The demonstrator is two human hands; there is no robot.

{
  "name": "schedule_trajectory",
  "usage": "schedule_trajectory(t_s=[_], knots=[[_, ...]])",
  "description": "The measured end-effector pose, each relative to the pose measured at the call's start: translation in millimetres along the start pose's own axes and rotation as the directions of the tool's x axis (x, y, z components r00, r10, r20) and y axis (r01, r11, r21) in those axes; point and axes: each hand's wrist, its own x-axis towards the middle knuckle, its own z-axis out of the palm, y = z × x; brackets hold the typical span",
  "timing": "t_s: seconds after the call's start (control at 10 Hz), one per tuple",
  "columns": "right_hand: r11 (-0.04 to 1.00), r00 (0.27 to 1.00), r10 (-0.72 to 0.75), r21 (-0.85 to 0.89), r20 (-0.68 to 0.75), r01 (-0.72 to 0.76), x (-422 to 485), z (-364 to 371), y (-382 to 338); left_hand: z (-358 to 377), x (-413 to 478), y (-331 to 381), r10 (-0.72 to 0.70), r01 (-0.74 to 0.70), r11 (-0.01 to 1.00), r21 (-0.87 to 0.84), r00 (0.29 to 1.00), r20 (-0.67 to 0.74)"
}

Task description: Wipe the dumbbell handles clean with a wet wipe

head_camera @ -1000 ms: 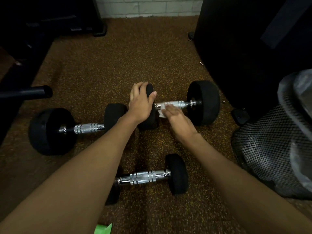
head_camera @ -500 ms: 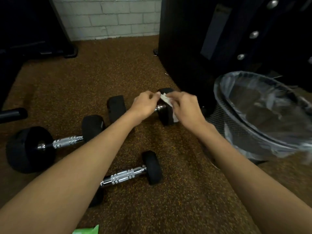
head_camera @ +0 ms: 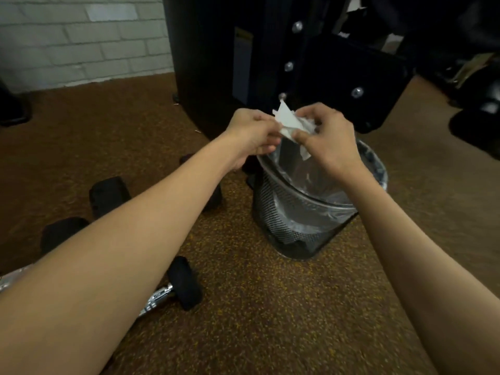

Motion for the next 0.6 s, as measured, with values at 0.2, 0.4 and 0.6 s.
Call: schedule_trajectory(t_s=[0.2, 0.4, 0.6], knots=[[0.982, 0.978, 0.143, -0.143, 0.153, -0.121, -2.4, 4.6, 40.4, 31.2, 23.8, -31.4, 0.24, -0.14, 0.742, 0.655, 0.969, -0.065], [0.969, 0.923, 0.182, -0.223, 0.339, -0.109, -13.7, 18.0, 57.4, 43.1, 25.6, -46.5, 0.289, -0.241, 0.298, 0.924, 0.945, 0.153], [0.966, 0.906, 0.213, -0.217, 0.365, -0.139, -15.8, 22.3, 60.6, 44.1, 30.8, -43.3, 0.115, -0.232, 0.267, 0.935, 0.971, 0.209]])
